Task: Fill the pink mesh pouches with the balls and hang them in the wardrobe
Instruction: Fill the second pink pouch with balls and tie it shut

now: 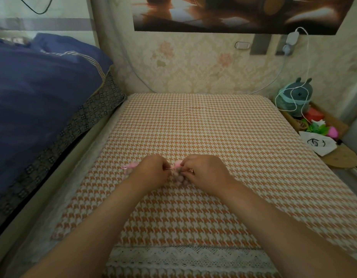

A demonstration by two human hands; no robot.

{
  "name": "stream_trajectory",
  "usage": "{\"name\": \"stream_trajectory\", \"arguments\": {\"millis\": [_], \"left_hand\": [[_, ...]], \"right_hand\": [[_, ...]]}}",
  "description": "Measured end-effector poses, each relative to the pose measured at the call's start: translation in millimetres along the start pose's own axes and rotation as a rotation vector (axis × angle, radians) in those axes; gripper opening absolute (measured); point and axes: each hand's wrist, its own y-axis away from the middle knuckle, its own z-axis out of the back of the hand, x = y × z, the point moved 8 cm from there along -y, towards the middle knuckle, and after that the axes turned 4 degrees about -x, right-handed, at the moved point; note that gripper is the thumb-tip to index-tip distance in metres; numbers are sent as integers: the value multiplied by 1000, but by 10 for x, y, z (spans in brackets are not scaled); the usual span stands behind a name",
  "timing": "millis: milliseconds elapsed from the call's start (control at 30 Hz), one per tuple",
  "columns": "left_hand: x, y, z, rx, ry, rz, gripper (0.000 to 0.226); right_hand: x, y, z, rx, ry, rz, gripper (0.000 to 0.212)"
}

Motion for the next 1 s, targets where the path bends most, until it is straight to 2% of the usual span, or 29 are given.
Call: {"name": "stream_trajectory", "arguments": {"millis": [167,400,467,600,700,833,1000], "left_hand": [[43,10,29,-36,-42,-17,15],[-100,26,8,-148,230,-175,12],[-116,40,-33,-141,349,-134,15],[-48,43,-128,-47,729,79,18],[-63,53,-140,-13,840,149,21],[-73,40,-164,23,843,167,18],[-90,-26,-169,-100,590,69,15]], "right_hand": [[-6,-53,-55,55,-14,-56,15],[-25,-67,-84,87,-37,-121,17],[-49,-53,-79,83,-80,-152,17],[-120,-8,-93,80,-199,-235,13],[-154,21,-87,55,-250,-271,11],[-212,23,-127,99,-312,-288,12],[-267,39,-108,179,-258,-223,21]]}}
